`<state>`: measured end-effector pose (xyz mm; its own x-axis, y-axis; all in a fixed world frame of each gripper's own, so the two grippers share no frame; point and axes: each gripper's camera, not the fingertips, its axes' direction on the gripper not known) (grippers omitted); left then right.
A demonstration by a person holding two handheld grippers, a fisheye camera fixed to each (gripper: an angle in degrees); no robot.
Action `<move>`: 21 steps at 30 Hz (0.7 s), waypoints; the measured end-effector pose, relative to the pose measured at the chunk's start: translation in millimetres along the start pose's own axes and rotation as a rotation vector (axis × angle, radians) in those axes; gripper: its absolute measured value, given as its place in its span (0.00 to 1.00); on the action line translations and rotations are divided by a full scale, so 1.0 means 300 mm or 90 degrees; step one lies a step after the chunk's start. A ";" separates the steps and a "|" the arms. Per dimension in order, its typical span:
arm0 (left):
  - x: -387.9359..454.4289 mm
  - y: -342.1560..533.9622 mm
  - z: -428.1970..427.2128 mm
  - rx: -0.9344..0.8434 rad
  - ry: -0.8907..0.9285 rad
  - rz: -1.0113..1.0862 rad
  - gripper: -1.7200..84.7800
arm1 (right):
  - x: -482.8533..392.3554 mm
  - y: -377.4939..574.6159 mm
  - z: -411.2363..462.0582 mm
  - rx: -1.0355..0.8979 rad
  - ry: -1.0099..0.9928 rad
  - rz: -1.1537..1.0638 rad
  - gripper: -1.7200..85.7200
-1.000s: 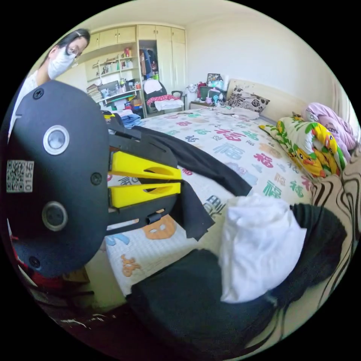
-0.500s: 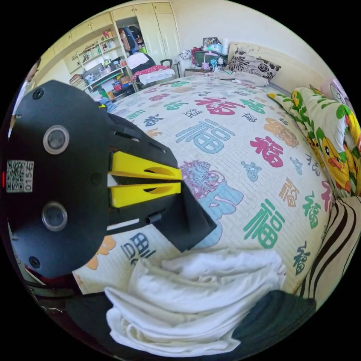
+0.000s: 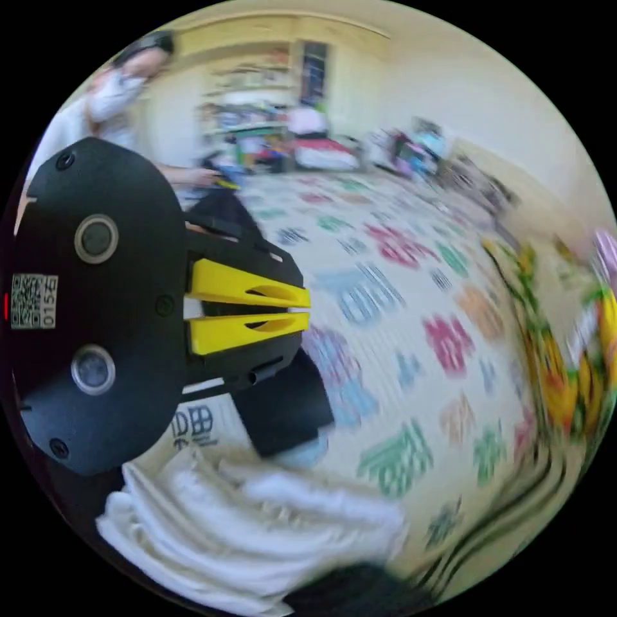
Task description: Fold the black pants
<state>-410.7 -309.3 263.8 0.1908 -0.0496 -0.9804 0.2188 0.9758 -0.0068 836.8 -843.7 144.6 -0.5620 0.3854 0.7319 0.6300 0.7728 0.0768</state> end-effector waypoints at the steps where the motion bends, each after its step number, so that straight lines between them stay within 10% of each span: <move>1: 0.008 0.013 -0.016 0.007 0.018 0.017 0.10 | -0.072 0.017 0.098 -0.104 -0.013 -0.087 0.03; 6: 0.055 0.129 -0.096 0.045 0.029 0.093 0.11 | -0.251 0.083 0.505 -0.331 0.129 -0.256 0.01; 21: -0.071 0.273 0.044 -0.042 0.079 0.004 0.10 | -0.062 -0.092 0.569 -0.149 0.182 -0.087 0.01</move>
<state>-384.1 -231.1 286.7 0.0708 -0.0207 -0.9973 0.1534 0.9881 -0.0097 738.4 -786.0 13.3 -0.4977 0.1053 0.8609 0.6833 0.6589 0.3144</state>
